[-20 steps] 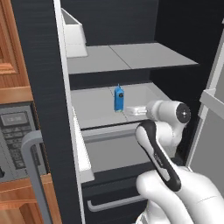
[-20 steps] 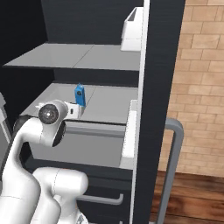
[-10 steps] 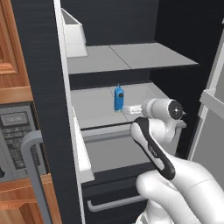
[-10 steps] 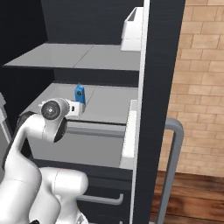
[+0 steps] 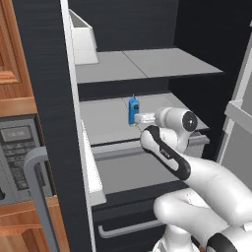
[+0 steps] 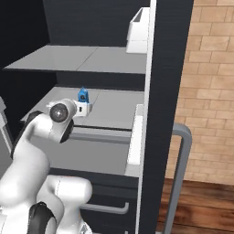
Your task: Take a sugar cube from the saucer and place it inside the coffee. Then, grab milk from the fridge and place it next to the coffee on the counter to sweeten the coffee.
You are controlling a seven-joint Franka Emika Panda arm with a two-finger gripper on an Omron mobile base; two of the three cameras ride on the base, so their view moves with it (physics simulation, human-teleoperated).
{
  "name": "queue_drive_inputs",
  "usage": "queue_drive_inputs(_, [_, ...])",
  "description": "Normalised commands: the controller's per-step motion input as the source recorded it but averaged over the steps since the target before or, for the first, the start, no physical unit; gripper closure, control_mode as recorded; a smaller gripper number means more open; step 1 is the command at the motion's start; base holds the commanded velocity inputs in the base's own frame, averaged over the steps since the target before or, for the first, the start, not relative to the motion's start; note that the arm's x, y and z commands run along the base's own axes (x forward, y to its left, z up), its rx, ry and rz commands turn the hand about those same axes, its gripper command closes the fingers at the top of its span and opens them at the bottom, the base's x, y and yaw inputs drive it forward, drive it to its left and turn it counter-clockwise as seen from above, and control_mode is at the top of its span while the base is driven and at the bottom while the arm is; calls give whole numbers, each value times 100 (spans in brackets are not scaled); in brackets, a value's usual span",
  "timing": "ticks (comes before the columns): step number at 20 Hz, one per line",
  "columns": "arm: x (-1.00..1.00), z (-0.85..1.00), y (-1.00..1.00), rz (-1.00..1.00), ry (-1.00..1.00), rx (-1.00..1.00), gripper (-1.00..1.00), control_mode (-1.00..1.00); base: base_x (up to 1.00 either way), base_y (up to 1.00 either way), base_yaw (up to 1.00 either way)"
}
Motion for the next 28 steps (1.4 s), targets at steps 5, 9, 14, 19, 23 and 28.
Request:
queue_drive_inputs(5, [42,0,1,-7,3,0,-100,-100,0,0,0])
queue_drive_inputs(9, [34,-2,6,-13,2,-3,-100,-100,0,0,0])
queue_drive_inputs(14, [26,0,34,-3,0,-8,-100,-100,0,0,0])
queue_drive_inputs(19, [29,0,11,0,0,-3,-100,-100,0,0,0])
queue_drive_inputs(23, [42,0,-6,0,0,0,-100,-100,0,0,0])
queue_drive_inputs(28, [43,-3,-1,0,1,0,-100,-100,0,0,0])
